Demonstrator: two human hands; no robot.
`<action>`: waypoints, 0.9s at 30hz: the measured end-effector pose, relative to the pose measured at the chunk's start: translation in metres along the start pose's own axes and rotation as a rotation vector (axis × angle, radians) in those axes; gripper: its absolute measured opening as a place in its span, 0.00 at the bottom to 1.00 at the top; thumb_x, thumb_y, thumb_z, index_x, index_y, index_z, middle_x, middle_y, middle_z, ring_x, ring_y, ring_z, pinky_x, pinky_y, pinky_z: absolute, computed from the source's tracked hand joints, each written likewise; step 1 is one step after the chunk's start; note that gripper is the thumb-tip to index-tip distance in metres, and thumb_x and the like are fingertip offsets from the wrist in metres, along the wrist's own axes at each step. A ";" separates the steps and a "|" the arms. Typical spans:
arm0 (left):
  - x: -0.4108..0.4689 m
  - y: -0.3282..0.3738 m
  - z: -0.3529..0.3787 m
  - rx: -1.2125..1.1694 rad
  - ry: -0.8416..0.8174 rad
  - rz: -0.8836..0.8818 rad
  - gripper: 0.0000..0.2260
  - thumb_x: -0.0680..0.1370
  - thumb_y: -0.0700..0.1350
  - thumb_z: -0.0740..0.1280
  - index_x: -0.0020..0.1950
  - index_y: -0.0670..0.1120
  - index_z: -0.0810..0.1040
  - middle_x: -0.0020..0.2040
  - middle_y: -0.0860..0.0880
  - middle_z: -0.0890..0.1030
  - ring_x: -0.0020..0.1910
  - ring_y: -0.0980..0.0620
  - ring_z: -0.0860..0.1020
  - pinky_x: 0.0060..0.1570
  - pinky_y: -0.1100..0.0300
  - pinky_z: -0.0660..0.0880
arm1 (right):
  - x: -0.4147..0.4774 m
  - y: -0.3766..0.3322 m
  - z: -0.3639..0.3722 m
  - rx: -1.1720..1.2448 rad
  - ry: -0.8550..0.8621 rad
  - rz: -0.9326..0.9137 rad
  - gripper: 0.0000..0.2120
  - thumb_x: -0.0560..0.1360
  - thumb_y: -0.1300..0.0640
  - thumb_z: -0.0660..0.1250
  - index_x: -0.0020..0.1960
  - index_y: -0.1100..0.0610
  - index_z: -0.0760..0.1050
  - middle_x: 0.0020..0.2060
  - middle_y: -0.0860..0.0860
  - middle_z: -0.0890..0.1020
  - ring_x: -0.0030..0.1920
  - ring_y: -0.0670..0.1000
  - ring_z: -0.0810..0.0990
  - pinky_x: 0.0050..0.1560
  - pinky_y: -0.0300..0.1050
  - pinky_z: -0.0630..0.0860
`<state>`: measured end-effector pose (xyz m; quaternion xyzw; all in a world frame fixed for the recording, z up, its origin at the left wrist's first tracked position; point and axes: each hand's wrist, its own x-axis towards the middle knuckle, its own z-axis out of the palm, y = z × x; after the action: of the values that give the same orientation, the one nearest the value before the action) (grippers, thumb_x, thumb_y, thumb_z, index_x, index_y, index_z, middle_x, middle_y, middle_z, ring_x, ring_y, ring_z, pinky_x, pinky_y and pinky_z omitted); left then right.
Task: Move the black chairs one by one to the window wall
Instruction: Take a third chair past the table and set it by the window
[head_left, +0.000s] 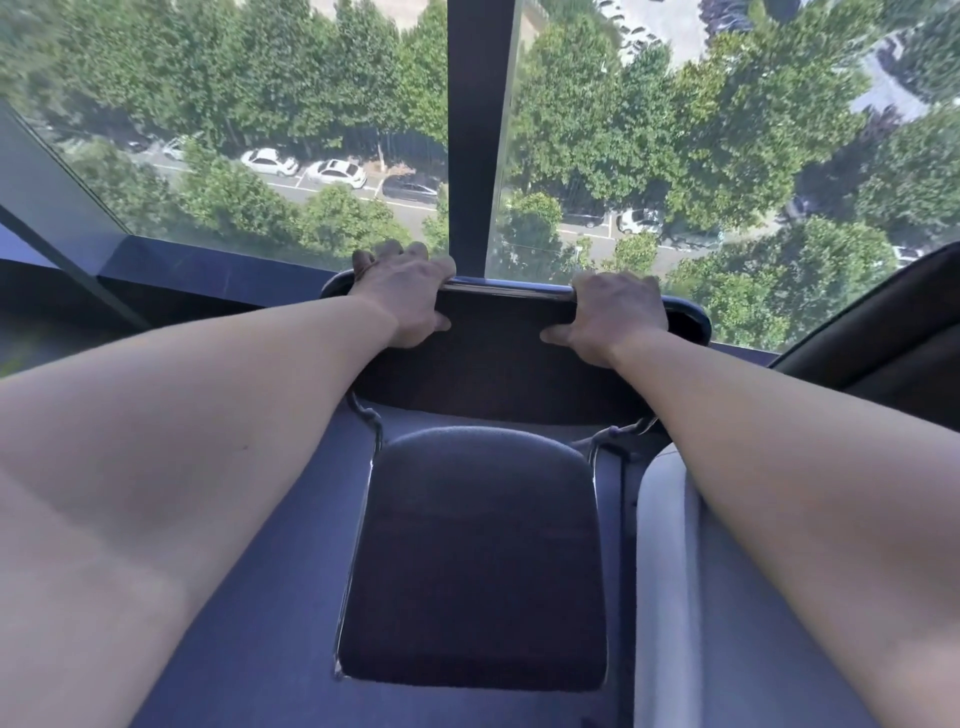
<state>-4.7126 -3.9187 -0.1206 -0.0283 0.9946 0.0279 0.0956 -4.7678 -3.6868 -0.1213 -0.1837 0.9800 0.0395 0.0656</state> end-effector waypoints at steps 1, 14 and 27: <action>0.001 0.000 0.000 0.003 0.000 0.008 0.18 0.75 0.57 0.70 0.60 0.54 0.68 0.60 0.46 0.72 0.63 0.42 0.67 0.54 0.46 0.63 | -0.001 0.000 -0.001 -0.003 0.002 0.002 0.30 0.72 0.31 0.68 0.60 0.54 0.72 0.54 0.53 0.80 0.57 0.58 0.78 0.63 0.56 0.69; 0.001 0.002 -0.001 -0.006 0.004 0.069 0.16 0.75 0.56 0.71 0.55 0.55 0.68 0.60 0.48 0.72 0.61 0.44 0.67 0.56 0.45 0.62 | -0.017 -0.001 -0.002 -0.012 0.000 0.035 0.27 0.73 0.31 0.67 0.51 0.52 0.65 0.53 0.54 0.80 0.56 0.58 0.77 0.61 0.54 0.68; -0.006 0.012 0.002 0.087 0.024 0.010 0.22 0.76 0.56 0.68 0.63 0.50 0.65 0.63 0.44 0.66 0.65 0.41 0.64 0.62 0.42 0.59 | -0.023 -0.003 -0.003 -0.028 -0.007 0.057 0.26 0.74 0.32 0.67 0.52 0.53 0.64 0.46 0.51 0.72 0.50 0.56 0.72 0.58 0.54 0.67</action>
<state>-4.7067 -3.9066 -0.1209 -0.0197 0.9961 -0.0152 0.0845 -4.7455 -3.6821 -0.1151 -0.1567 0.9839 0.0555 0.0656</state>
